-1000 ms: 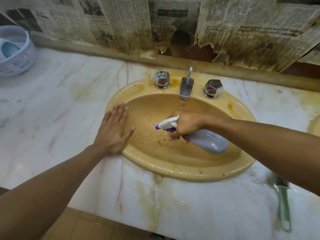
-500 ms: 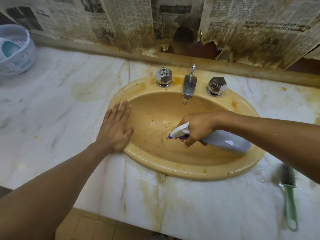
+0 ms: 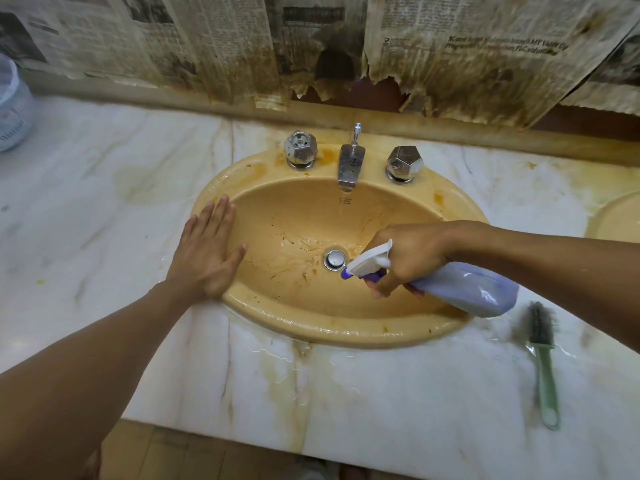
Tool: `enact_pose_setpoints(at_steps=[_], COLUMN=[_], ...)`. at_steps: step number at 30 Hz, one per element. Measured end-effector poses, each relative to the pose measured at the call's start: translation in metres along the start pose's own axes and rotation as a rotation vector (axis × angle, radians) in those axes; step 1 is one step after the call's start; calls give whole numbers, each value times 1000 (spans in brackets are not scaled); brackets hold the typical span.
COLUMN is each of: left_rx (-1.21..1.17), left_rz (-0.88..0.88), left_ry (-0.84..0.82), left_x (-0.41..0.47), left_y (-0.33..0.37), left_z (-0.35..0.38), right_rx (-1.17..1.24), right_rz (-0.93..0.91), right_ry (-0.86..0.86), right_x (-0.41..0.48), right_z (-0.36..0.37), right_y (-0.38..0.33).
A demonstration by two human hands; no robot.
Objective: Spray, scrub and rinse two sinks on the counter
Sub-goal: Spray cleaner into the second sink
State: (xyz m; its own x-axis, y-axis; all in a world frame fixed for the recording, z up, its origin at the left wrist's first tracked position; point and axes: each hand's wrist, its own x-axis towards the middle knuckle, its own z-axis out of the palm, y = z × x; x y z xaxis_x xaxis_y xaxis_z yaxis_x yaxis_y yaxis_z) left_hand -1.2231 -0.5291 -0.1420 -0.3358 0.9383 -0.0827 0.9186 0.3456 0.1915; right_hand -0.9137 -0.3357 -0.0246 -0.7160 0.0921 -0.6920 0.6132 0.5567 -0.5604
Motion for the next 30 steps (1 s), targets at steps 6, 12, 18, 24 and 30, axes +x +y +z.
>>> enact_pose_setpoints(at_steps=[6, 12, 18, 24, 30], left_rx=[3, 4, 13, 17, 20], left_rz=[0, 1, 1, 0, 9], left_ry=[-8, -7, -8, 0, 22], left_x=[1, 2, 4, 5, 6], left_y=[0, -1, -4, -5, -7], left_z=[0, 1, 3, 5, 5], right_rx=[-96, -168, -186, -180, -271], right_rz=[161, 219, 399, 414, 555], right_ry=[85, 35, 95, -11, 90], right_x=[-24, -60, -76, -87, -97], right_z=[1, -2, 1, -8, -14], right_y=[30, 49, 69, 74, 71])
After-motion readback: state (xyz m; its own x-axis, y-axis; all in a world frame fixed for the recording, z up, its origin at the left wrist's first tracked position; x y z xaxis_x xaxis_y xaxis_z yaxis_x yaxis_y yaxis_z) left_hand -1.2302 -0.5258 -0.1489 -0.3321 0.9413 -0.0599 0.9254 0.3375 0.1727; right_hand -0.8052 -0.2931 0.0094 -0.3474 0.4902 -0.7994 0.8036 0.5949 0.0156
